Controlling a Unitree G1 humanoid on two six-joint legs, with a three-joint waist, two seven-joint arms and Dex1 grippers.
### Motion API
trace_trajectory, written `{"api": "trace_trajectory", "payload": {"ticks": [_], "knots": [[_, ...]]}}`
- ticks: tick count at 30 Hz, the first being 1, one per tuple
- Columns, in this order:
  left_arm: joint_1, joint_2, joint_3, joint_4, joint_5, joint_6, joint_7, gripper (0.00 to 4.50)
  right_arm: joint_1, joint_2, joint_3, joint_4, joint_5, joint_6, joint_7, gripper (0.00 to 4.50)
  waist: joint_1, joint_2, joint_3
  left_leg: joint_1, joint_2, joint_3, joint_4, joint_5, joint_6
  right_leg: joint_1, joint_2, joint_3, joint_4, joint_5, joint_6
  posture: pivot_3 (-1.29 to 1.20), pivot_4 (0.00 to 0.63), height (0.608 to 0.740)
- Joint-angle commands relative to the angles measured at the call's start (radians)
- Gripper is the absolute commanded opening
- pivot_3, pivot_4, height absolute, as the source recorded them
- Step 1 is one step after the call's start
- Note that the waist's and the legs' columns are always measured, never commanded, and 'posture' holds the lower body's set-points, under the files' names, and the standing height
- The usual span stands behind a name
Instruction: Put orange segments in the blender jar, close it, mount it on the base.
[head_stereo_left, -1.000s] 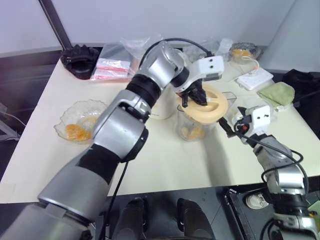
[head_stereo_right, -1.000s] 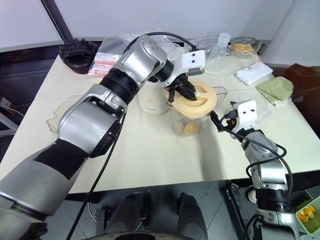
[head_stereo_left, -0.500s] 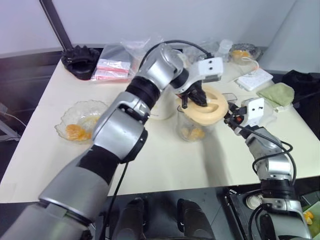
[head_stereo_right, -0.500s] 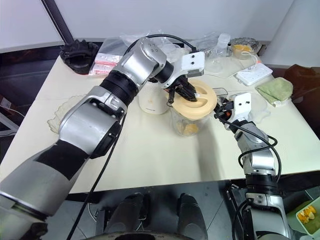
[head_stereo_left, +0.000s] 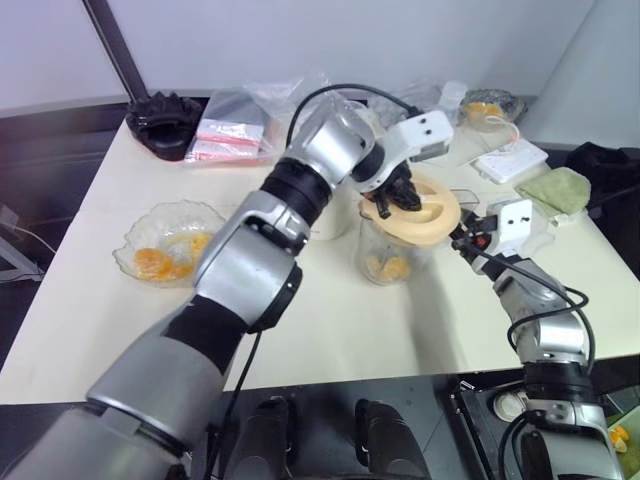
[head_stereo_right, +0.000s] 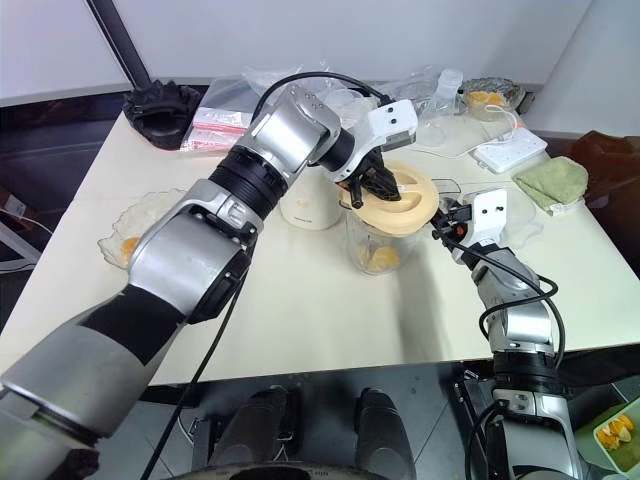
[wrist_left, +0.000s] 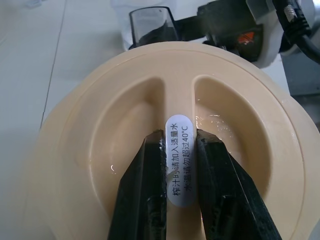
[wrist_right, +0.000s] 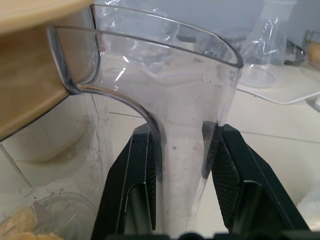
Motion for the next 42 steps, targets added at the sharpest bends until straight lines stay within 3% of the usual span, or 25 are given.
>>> {"api": "trace_trajectory", "payload": {"ticks": [1, 9, 16, 24, 30, 35, 39, 42], "knots": [[0.112, -0.025, -0.072, -0.083, 0.006, 0.152, 0.03, 0.26, -0.005, -0.02, 0.013, -0.068, -0.007, -0.022, 0.038, 0.96, 0.0, 0.001, -0.001, 0.001, 0.0, 0.0, 0.0, 0.0, 0.0, 0.001, 0.0, 0.0, 0.0, 0.0, 0.0, 0.0, 0.15, 0.74], [0.167, -0.048, -0.062, -0.162, -0.016, 0.358, 0.165, 0.26, -0.01, -0.012, 0.019, -0.08, -0.017, -0.012, 0.018, 0.96, 0.0, 0.002, -0.003, 0.004, 0.0, -0.001, 0.0, 0.0, 0.0, 0.004, 0.0, 0.0, -0.001, 0.0, 0.0, 0.0, 0.15, 0.74], [0.218, -0.039, -0.106, -0.246, -0.045, 0.342, 0.163, 0.26, -0.005, -0.024, 0.015, -0.095, -0.014, 0.002, 0.022, 0.96, 0.0, 0.004, -0.006, 0.012, 0.0, -0.004, -0.003, 0.0, -0.001, 0.014, 0.0, -0.002, -0.007, -0.001, 0.0, 0.0, 0.15, 0.74], [0.214, 0.008, -0.119, -0.354, -0.088, 0.272, 0.135, 4.06, -0.009, -0.03, 0.012, -0.081, -0.023, -0.001, 0.025, 0.96, -0.008, 0.007, -0.008, 0.013, 0.0, -0.003, -0.006, -0.003, 0.0, 0.017, -0.001, -0.002, -0.014, 0.0, 0.0, 0.0, 0.15, 0.74], [0.111, 0.069, 0.009, -0.435, -0.196, 0.237, 0.109, 4.06, -0.013, -0.036, 0.011, -0.073, -0.025, 0.002, 0.034, 0.96, -0.008, 0.008, -0.007, 0.009, 0.0, -0.002, -0.008, -0.002, 0.001, 0.011, -0.001, -0.002, -0.014, 0.0, 0.0, 0.0, 0.15, 0.74], [-0.006, 0.128, 0.235, -0.453, -0.325, 0.133, 0.212, 4.06, -0.028, -0.041, 0.015, -0.045, -0.032, 0.004, 0.039, 0.96, -0.007, 0.008, -0.004, -0.011, 0.0, 0.001, -0.004, -0.002, 0.001, -0.011, -0.001, 0.001, -0.006, 0.002, 0.003, 0.0, 0.15, 0.74], [0.026, 0.178, 0.326, -0.477, -0.382, 0.103, 0.29, 4.06, -0.042, -0.044, 0.018, -0.032, -0.049, 0.022, 0.012, 0.96, -0.009, 0.009, -0.004, -0.009, 0.0, 0.001, -0.004, -0.002, 0.001, -0.012, -0.001, 0.001, -0.001, 0.002, 0.004, 0.0, 0.15, 0.74], [0.163, 0.247, 0.335, -0.564, -0.37, 0.009, 0.325, 4.06, -0.067, -0.043, 0.009, -0.038, -0.05, 0.089, -0.039, 0.96, -0.01, 0.009, -0.004, -0.002, 0.0, 0.002, -0.004, -0.002, 0.001, -0.006, 0.0, 0.001, 0.0, 0.0, 0.001, 0.0, 0.15, 0.74]]}}
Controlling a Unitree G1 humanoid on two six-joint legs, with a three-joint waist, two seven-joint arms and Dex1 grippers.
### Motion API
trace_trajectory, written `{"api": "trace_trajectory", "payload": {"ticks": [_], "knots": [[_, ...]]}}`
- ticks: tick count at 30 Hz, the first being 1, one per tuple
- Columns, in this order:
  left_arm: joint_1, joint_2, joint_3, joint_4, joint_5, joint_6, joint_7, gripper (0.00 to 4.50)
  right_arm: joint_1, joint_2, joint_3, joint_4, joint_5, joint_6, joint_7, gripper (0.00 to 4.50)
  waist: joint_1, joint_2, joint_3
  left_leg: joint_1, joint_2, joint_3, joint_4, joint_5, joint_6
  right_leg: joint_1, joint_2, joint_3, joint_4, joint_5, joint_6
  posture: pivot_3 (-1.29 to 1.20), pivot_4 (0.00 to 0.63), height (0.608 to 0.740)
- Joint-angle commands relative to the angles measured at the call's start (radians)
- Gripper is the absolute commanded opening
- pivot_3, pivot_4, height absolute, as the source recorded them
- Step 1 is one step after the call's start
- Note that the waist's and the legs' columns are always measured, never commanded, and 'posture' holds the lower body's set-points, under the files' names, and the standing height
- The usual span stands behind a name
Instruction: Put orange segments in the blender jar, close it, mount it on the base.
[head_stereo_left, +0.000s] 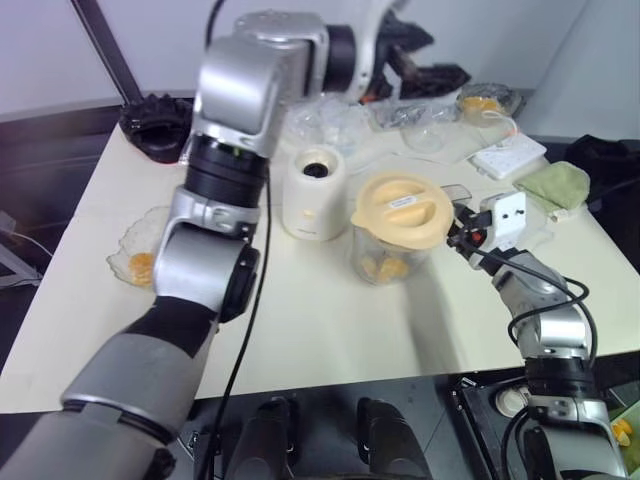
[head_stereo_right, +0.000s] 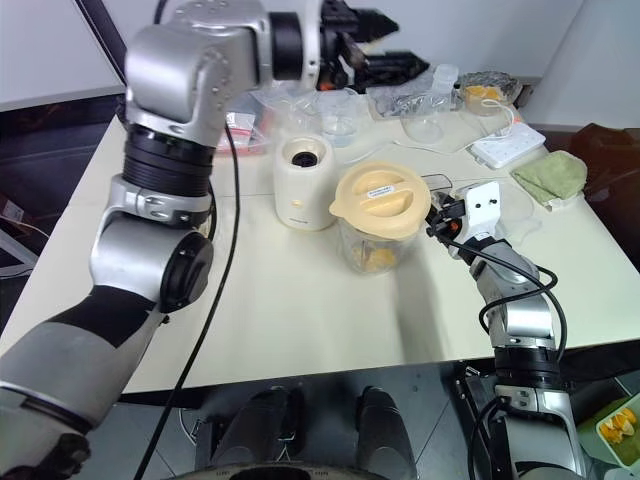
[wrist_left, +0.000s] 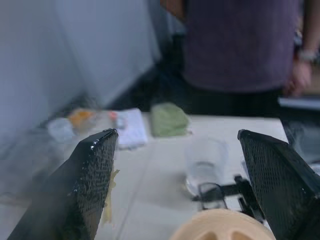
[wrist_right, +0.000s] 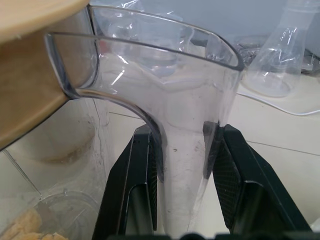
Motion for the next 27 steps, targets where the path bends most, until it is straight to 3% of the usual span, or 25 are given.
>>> {"api": "trace_trajectory", "payload": {"ticks": [1, 4, 6, 9, 12, 15, 21, 27], "knots": [[0.135, 0.068, 0.028, -0.104, -0.005, -0.047, 0.061, 4.06, -0.036, -0.022, -0.029, -0.02, -0.026, 0.068, -0.068, 0.96, -0.003, 0.0, 0.0, 0.002, 0.0, 0.0, 0.0, 0.0, 0.0, 0.002, 0.0, 0.001, 0.0, 0.0, 0.0, 0.0, 0.15, 0.74], [0.313, 0.136, 0.034, -0.276, -0.029, -0.061, 0.07, 4.06, -0.069, -0.022, -0.057, -0.076, -0.001, 0.12, -0.113, 0.96, -0.013, 0.0, 0.0, 0.003, 0.0, 0.0, 0.0, 0.001, -0.002, 0.002, 0.0, 0.003, 0.002, 0.0, -0.001, 0.0, 0.15, 0.74], [0.497, 0.184, 0.004, -0.391, 0.023, -0.199, 0.096, 4.06, -0.139, -0.022, -0.075, -0.088, -0.037, 0.171, -0.22, 0.96, -0.018, 0.0, 0.001, 0.002, 0.0, 0.0, 0.0, 0.002, -0.002, 0.001, 0.0, 0.003, 0.002, 0.001, -0.001, 0.0, 0.15, 0.74], [0.713, 0.185, 0.021, -0.547, -0.005, -0.204, 0.153, 4.06, -0.264, -0.002, -0.081, -0.112, -0.042, 0.23, -0.307, 0.96, -0.019, 0.001, 0.002, 0.0, 0.0, 0.003, -0.001, 0.001, -0.003, -0.003, -0.003, 0.006, 0.002, 0.002, 0.001, 0.0, 0.15, 0.74], [0.88, 0.14, 0.065, -0.742, -0.06, -0.096, 0.259, 4.06, -0.444, -0.01, -0.076, -0.053, -0.065, 0.248, -0.355, 0.96, -0.022, 0.002, 0.003, -0.006, 0.0, 0.004, -0.001, 0.002, -0.004, -0.011, -0.003, 0.007, 0.004, 0.003, -0.001, 0.0, 0.15, 0.74], [0.949, 0.109, 0.093, -0.852, -0.076, -0.032, 0.356, 4.06, -0.61, -0.023, -0.063, 0.06, -0.077, 0.228, -0.352, 0.96, -0.016, 0.002, 0.003, -0.013, 0.001, 0.003, -0.001, 0.004, -0.007, -0.019, -0.002, 0.006, 0.006, 0.005, -0.001, 0.0, 0.15, 0.74], [1.012, 0.126, 0.084, -0.943, -0.075, -0.007, 0.446, 4.06, -0.884, 0.05, -0.041, 0.308, -0.067, 0.194, -0.349, 0.96, -0.021, 0.002, 0.003, -0.012, 0.001, 0.002, -0.001, 0.004, -0.007, -0.015, -0.001, 0.004, 0.004, 0.004, -0.001, 0.0, 0.15, 0.74], [1.095, 0.155, 0.085, -0.982, -0.072, -0.027, 0.489, 4.06, -0.954, 0.148, -0.024, 0.382, -0.059, 0.176, -0.337, 0.96, -0.025, 0.003, 0.003, -0.012, 0.001, 0.002, -0.002, 0.004, -0.007, -0.016, 0.0, 0.004, 0.004, 0.005, -0.001, 0.0, 0.15, 0.74]]}}
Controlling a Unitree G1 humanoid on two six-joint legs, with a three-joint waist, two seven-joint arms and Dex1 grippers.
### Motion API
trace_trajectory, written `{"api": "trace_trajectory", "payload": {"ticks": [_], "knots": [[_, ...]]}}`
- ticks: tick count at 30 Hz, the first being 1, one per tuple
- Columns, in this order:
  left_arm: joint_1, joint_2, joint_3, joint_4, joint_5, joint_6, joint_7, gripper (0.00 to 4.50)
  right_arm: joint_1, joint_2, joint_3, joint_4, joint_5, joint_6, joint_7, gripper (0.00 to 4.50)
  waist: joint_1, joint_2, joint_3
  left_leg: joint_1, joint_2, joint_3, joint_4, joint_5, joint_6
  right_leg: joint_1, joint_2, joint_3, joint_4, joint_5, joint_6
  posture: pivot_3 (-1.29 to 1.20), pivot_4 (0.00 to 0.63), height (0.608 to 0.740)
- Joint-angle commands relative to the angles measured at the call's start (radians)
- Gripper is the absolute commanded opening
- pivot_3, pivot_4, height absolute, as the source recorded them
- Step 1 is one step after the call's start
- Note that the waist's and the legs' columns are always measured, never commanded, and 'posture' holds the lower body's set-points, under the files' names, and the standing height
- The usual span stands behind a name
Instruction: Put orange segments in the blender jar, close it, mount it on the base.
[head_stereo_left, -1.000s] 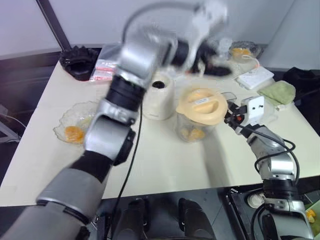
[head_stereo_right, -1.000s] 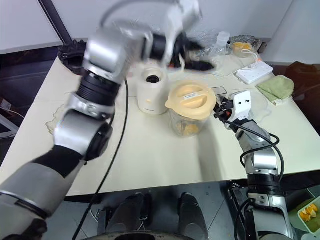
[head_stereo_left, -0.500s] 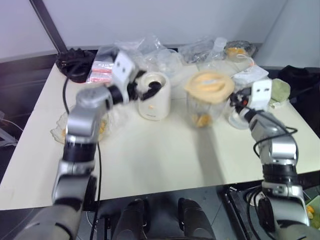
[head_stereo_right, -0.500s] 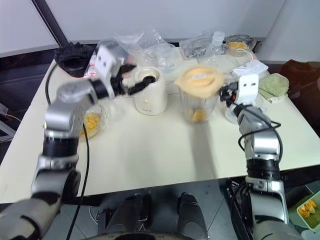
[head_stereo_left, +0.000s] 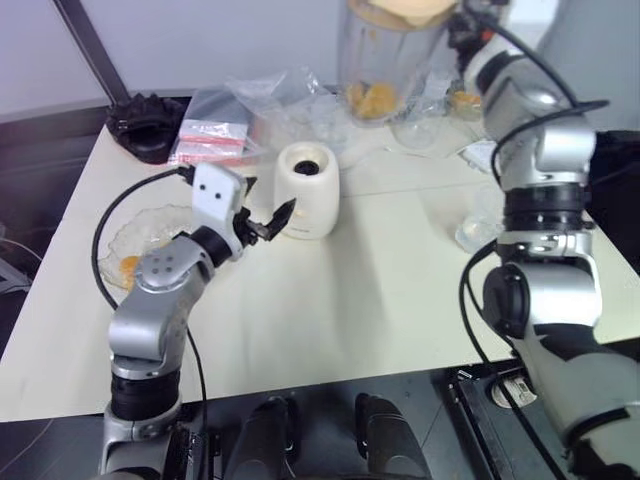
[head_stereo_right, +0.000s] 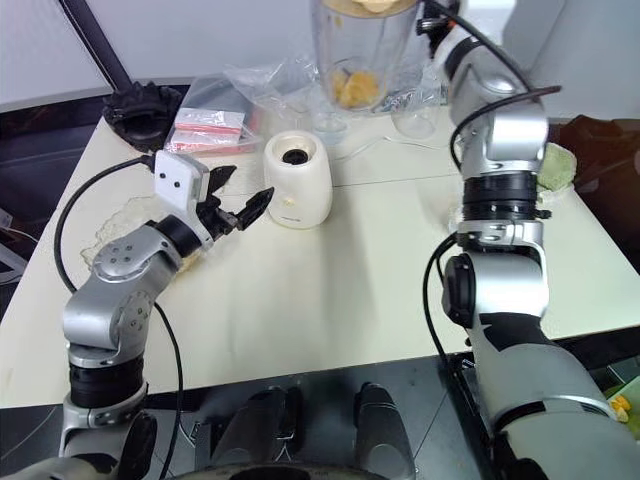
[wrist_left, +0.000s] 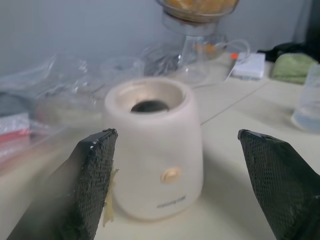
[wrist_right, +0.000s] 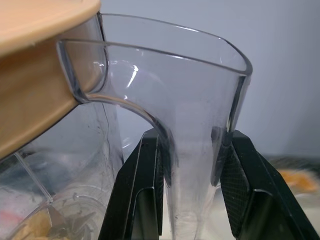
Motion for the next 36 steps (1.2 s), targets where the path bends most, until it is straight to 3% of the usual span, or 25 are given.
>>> {"api": "trace_trajectory", "payload": {"ticks": [1, 8, 13, 36], "knots": [[0.023, 0.008, 0.009, -0.065, -0.007, -0.019, 0.028, 4.06, -0.063, 0.016, -0.007, -0.042, 0.019, -0.039, 0.014, 0.96, 0.002, 0.001, 0.0, 0.0, 0.0, 0.0, 0.0, 0.0, 0.0, -0.001, 0.0, 0.0, 0.0, 0.0, 0.0, 0.0, 0.15, 0.74], [0.081, 0.052, 0.058, -0.06, -0.017, -0.035, 0.046, 4.06, -0.048, 0.108, 0.009, -0.005, 0.024, -0.036, 0.026, 0.96, 0.004, 0.0, 0.0, -0.001, 0.0, -0.001, 0.0, 0.0, 0.0, 0.0, 0.0, -0.001, 0.0, 0.0, 0.0, 0.0, 0.15, 0.74], [0.041, 0.078, 0.061, -0.078, -0.035, 0.006, 0.063, 4.06, -0.033, 0.139, 0.035, 0.008, 0.007, -0.034, 0.043, 0.96, 0.002, 0.001, 0.0, -0.001, 0.0, -0.001, 0.0, 0.0, 0.0, 0.0, 0.0, -0.002, 0.0, 0.0, 0.0, 0.0, 0.15, 0.74], [0.014, 0.055, 0.04, -0.067, -0.073, 0.022, 0.152, 4.06, 0.067, 0.11, 0.118, 0.045, -0.073, 0.001, 0.066, 0.96, 0.003, 0.0, 0.0, 0.005, 0.0, -0.001, 0.0, 0.0, -0.001, 0.006, 0.0, -0.002, 0.0, -0.002, -0.003, 0.0, 0.15, 0.74]]}}
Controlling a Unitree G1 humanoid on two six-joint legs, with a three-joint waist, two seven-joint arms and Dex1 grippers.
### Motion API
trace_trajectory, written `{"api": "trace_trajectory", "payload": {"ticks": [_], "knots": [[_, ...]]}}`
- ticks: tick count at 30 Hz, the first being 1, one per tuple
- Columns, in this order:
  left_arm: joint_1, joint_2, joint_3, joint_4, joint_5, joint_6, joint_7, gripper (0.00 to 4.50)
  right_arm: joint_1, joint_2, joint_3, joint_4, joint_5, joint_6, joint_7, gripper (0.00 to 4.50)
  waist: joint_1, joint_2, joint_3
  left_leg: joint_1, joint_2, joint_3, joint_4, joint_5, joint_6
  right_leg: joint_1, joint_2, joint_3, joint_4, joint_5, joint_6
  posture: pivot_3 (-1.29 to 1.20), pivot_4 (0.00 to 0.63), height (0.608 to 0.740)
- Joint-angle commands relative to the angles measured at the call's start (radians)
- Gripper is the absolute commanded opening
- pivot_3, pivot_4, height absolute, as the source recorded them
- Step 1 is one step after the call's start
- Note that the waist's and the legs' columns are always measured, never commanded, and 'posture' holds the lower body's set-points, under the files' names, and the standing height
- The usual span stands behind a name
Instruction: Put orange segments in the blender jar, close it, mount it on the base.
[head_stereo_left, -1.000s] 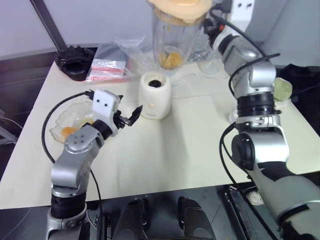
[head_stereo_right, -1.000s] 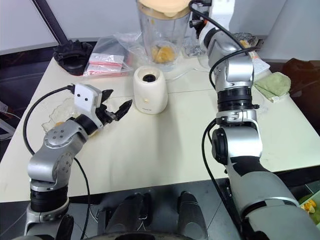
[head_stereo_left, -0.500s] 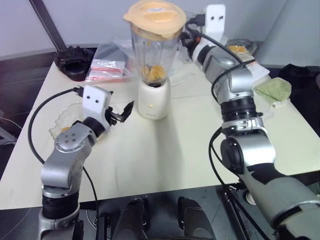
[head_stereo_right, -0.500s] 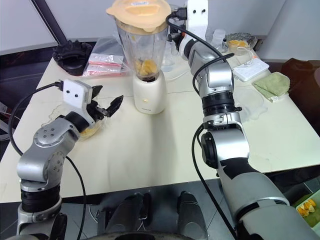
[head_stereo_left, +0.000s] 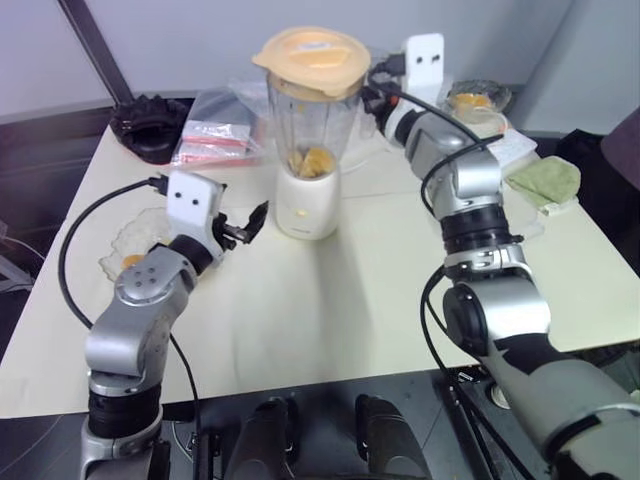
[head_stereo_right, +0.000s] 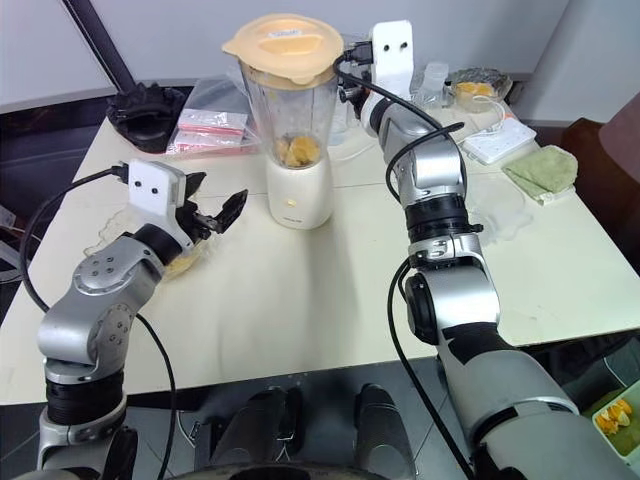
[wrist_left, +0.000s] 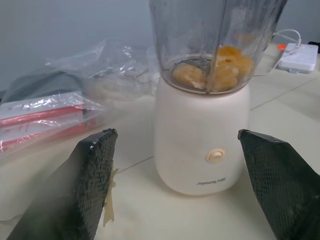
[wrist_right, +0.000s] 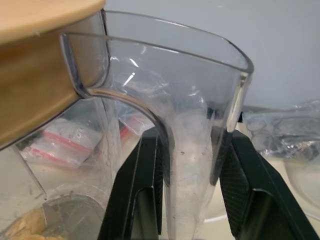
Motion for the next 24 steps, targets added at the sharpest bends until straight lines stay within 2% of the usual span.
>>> {"api": "trace_trajectory", "payload": {"ticks": [1, 6, 11, 22, 24], "knots": [[-0.018, 0.0, 0.003, -0.017, -0.006, -0.024, 0.007, 4.06, 0.0, -0.012, 0.019, 0.001, -0.03, 0.025, -0.001, 0.96, 0.0, 0.0, 0.0, 0.0, 0.0, 0.0, 0.0, 0.0, 0.0, 0.0, 0.0, 0.0, 0.0, 0.0, 0.0, 0.0, 0.15, 0.74], [-0.025, -0.009, -0.006, 0.011, -0.002, -0.044, 0.011, 4.06, -0.048, 0.023, -0.001, 0.141, -0.016, 0.064, -0.035, 0.96, -0.002, 0.0, 0.0, 0.002, 0.0, 0.0, 0.0, 0.0, 0.0, 0.002, 0.0, 0.0, 0.0, 0.0, 0.0, 0.0, 0.15, 0.74], [-0.032, -0.017, -0.006, 0.033, 0.005, -0.065, 0.022, 4.06, -0.087, 0.022, 0.022, 0.221, -0.048, 0.134, -0.071, 0.96, -0.004, -0.001, -0.001, 0.013, 0.0, 0.0, -0.004, 0.0, 0.0, 0.011, 0.0, 0.0, -0.004, 0.0, -0.001, 0.0, 0.15, 0.74], [-0.036, -0.025, -0.026, 0.068, 0.011, -0.102, 0.03, 4.06, -0.022, 0.038, 0.065, 0.122, -0.075, 0.176, -0.06, 0.96, -0.003, -0.002, -0.004, 0.015, 0.001, 0.0, -0.008, 0.0, 0.0, 0.011, -0.001, 0.0, -0.004, -0.001, -0.001, 0.0, 0.15, 0.74], [-0.038, -0.023, -0.034, 0.074, 0.013, -0.106, 0.026, 4.11, -0.012, 0.037, 0.065, 0.103, -0.074, 0.183, -0.058, 2.01, -0.003, -0.004, -0.005, 0.016, 0.001, 0.0, -0.01, 0.0, 0.0, 0.011, -0.001, 0.0, -0.004, -0.001, -0.001, 0.0, 0.15, 0.74]]}}
